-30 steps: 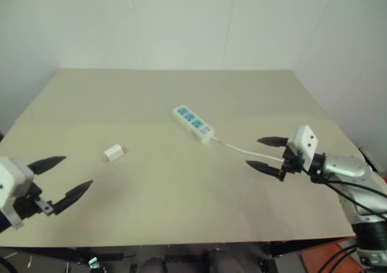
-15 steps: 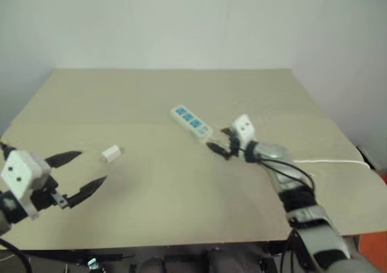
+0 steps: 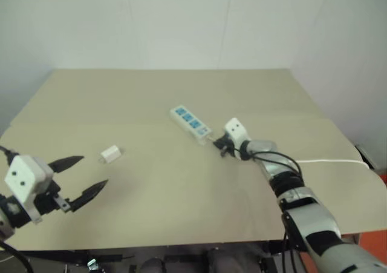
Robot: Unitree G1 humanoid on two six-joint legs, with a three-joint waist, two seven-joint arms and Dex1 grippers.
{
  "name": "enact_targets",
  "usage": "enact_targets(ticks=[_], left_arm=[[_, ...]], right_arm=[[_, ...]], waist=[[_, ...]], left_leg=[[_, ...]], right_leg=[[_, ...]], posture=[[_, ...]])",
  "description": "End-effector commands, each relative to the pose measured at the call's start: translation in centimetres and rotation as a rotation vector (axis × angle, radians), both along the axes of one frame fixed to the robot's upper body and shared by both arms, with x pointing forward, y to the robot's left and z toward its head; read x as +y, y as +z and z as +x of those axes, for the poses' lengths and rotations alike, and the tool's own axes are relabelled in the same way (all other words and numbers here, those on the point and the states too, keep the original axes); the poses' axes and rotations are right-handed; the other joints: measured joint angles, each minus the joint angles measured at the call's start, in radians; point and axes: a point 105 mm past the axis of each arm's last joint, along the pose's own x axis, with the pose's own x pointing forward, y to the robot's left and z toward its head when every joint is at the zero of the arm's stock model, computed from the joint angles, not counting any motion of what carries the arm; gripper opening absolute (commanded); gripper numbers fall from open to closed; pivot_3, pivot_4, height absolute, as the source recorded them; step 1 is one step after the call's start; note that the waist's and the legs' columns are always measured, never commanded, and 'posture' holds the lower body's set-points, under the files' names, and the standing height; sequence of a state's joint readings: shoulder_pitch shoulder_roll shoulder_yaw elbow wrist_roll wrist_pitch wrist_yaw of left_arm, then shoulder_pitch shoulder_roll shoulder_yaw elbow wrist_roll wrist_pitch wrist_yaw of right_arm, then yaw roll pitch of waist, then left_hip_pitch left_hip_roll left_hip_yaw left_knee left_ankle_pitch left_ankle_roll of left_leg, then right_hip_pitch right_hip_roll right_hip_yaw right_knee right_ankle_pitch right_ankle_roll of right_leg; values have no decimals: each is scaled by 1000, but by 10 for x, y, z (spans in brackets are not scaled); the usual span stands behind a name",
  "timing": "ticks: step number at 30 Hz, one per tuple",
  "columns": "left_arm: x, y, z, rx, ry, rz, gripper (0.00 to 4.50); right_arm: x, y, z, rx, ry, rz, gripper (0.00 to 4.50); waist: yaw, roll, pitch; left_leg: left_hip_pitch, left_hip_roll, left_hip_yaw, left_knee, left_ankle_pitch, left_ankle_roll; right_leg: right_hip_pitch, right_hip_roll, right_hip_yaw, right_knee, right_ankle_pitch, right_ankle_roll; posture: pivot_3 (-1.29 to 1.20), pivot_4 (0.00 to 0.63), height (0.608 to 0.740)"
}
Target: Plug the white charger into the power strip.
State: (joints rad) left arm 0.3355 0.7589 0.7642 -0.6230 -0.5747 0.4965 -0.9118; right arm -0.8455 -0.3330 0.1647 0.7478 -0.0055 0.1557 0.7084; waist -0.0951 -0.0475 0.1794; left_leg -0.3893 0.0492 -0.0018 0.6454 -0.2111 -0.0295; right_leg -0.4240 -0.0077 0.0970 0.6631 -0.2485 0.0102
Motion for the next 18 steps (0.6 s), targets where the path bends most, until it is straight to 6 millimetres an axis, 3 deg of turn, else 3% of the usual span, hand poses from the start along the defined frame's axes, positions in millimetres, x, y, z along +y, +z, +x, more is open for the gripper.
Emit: enact_targets(ticks=[1,4,7,10,14,18], left_arm=[[-7,9,-2,-50,-24,21,4500],[-8,9,-2,-47,-34,19,4500],[-9,9,-2,-45,-40,18,4500],[-9,9,0,-42,-43,18,4500],[-10,11,4,-41,-61,19,4500],[-10,11,7,-38,-76,19,4500]], right_arm=[[8,12,-18,-37,133,35,18],[5,19,-47,-39,279,70,18],[-12,15,-92,7,436,79,18],[-29,6,-95,-12,345,75,18],[-46,4,-96,-42,247,142,1273],[-43,22,-115,-58,297,315,2668]], waist=[[0,0,0],[0,0,0],[7,1,0],[7,0,0],[-1,0,0],[0,0,0]], left_leg=[[0,0,0,0,0,0],[-1,0,0,0,0,0],[0,0,0,0,0,0],[0,0,0,0,0,0],[3,0,1,0,0,0],[2,0,1,0,0,0]], right_leg=[[0,0,0,0,0,0],[-1,0,0,0,0,0],[0,0,0,0,-1,1],[0,0,0,0,-1,2],[0,0,1,1,0,2],[0,1,1,1,-1,1]], posture=[[0,150,740],[0,150,740],[0,150,740],[0,150,740],[0,150,740],[0,150,740]])
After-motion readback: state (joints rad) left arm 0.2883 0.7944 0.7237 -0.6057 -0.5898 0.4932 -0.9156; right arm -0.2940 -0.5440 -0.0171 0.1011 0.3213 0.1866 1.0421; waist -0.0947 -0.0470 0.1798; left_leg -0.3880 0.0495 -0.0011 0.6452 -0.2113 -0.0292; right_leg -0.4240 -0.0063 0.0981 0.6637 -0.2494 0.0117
